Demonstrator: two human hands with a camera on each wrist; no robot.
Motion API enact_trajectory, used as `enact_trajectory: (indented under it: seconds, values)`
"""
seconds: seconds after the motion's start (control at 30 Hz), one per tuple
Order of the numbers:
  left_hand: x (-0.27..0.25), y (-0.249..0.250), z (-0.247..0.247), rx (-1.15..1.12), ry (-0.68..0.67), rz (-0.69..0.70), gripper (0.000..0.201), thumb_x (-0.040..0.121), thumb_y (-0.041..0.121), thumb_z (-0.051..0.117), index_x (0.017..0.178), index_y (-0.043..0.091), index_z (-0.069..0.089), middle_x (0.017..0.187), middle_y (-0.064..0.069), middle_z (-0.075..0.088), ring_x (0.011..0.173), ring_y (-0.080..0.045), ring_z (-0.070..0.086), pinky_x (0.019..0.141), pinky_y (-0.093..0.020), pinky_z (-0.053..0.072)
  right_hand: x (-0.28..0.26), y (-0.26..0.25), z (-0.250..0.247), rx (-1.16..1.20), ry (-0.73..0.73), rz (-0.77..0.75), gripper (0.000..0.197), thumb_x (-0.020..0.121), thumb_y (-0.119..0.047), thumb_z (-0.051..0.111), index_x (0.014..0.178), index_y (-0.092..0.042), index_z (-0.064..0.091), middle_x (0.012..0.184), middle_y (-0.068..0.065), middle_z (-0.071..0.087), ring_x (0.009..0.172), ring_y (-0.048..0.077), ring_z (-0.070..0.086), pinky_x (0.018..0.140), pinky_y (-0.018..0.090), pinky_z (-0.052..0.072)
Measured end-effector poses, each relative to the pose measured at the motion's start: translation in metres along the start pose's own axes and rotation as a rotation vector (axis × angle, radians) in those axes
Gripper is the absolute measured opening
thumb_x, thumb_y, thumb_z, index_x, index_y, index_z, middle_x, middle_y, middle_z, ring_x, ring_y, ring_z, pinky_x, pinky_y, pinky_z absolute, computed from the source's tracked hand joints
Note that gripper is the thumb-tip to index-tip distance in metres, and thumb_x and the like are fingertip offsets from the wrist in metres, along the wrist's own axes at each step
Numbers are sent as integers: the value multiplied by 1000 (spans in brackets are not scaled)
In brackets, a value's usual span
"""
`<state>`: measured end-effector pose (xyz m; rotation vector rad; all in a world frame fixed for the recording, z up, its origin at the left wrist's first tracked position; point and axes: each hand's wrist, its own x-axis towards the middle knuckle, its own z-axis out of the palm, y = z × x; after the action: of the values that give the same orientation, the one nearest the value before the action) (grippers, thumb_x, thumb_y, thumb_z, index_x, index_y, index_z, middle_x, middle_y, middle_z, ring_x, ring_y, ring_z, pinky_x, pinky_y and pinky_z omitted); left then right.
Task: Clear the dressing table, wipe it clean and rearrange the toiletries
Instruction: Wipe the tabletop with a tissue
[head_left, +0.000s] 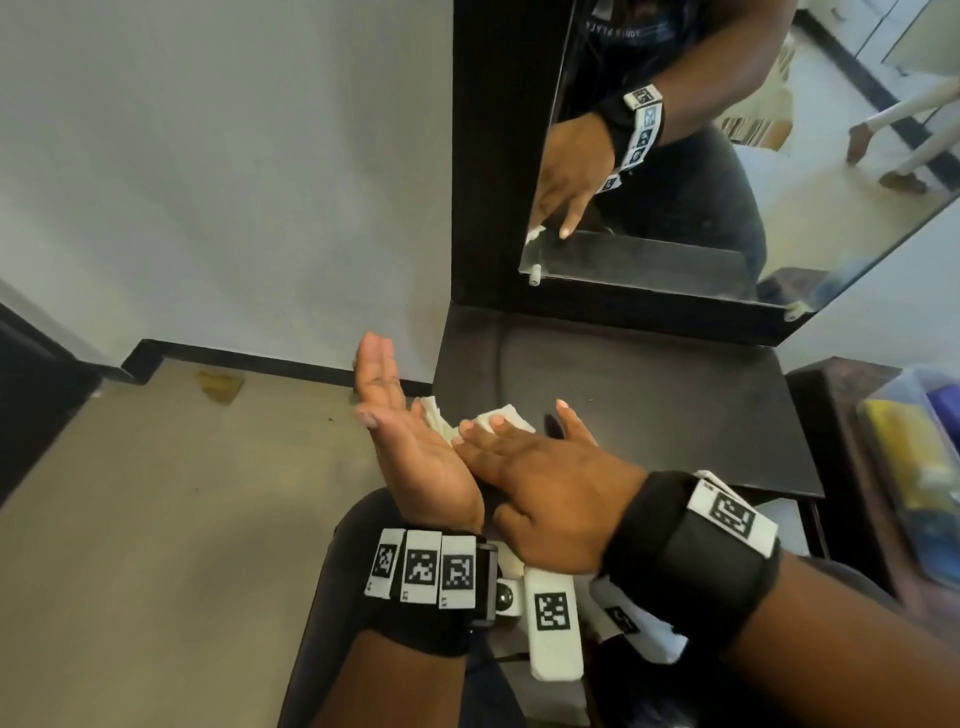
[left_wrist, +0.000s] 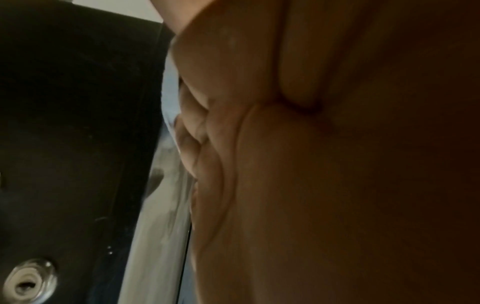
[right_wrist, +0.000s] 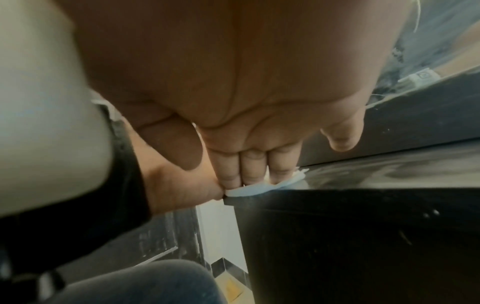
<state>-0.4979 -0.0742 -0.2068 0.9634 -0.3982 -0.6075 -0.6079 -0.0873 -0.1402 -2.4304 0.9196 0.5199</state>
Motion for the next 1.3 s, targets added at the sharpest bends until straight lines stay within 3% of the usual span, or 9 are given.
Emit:
enact_trajectory:
  seconds: [0.23, 0.47, 0.6, 0.73, 0.87, 0.97, 1.1, 1.2, 1.3]
  values:
    - [-3, -5, -2, 102, -95, 102, 112, 78, 96, 39, 155, 15, 37, 164, -5, 41, 152, -9, 37, 129, -46, 20, 29, 27, -29, -63, 54, 192, 78, 99, -41, 43, 165, -33, 3, 173, -13, 1, 159, 12, 6, 123, 64, -7]
    - [-11, -6, 3, 207, -254, 290, 109, 98, 74, 35, 151, -20, 22, 156, -23, 29, 103, 24, 58, 99, -6, 40, 63, 47, -53, -45, 71, 376, 76, 100, -42, 41, 166, -29, 6, 173, -10, -2, 160, 17, 5, 122, 67, -3]
    - [-7, -11, -2, 196, -225, 255, 103, 95, 80, 36, 152, -5, 31, 157, -16, 40, 132, 2, 55, 121, -32, 36, 17, 24, -20, -21, 95, 293, 80, 97, -43, 42, 166, -28, 5, 174, -7, -3, 160, 17, 4, 123, 66, -7]
    - [-6, -16, -4, 226, -224, 253, 99, 95, 81, 34, 152, 0, 31, 161, -26, 36, 131, 8, 54, 115, -20, 36, -33, 5, 19, -36, 52, 253, 87, 93, -49, 39, 164, -31, -7, 172, -9, -12, 159, 14, -6, 122, 65, -10]
    - [-5, -19, -5, 301, -215, 246, 90, 95, 81, 33, 150, 10, 39, 159, -13, 45, 152, -32, 38, 124, -63, 25, -36, 5, 24, -14, 67, 285, 85, 92, -50, 35, 164, -32, -8, 171, -11, -12, 159, 13, -6, 122, 66, -11]
    - [-4, -19, -7, 370, -250, 267, 87, 94, 81, 36, 149, 14, 43, 156, -19, 47, 152, -45, 33, 121, -68, 26, -13, 17, 8, 3, 126, 329, 82, 93, -46, 38, 165, -30, 0, 173, -9, -5, 160, 15, 1, 121, 69, -9]
    - [-8, -18, -7, 616, -283, 117, 72, 84, 83, 53, 141, 40, 55, 158, 21, 45, 158, -19, 24, 122, -63, 28, 33, 52, -33, 36, 159, 444, 76, 98, -47, 38, 165, -30, 8, 173, -10, 1, 159, 17, 7, 121, 70, -3]
    - [-10, -23, -6, 949, -373, 163, 69, 83, 80, 50, 137, 39, 61, 162, 16, 42, 158, -14, 20, 123, -58, 16, 54, 67, -55, 39, 120, 496, 72, 98, -48, 39, 164, -30, 15, 173, -9, 10, 157, 23, 18, 120, 72, 2]
    - [-11, -24, -5, 1018, -397, 177, 70, 85, 82, 44, 135, 37, 64, 163, 12, 43, 157, -15, 22, 120, -52, 13, 45, 63, -47, 44, 133, 479, 71, 100, -47, 40, 164, -29, 15, 173, -10, 6, 158, 22, 14, 120, 71, 3]
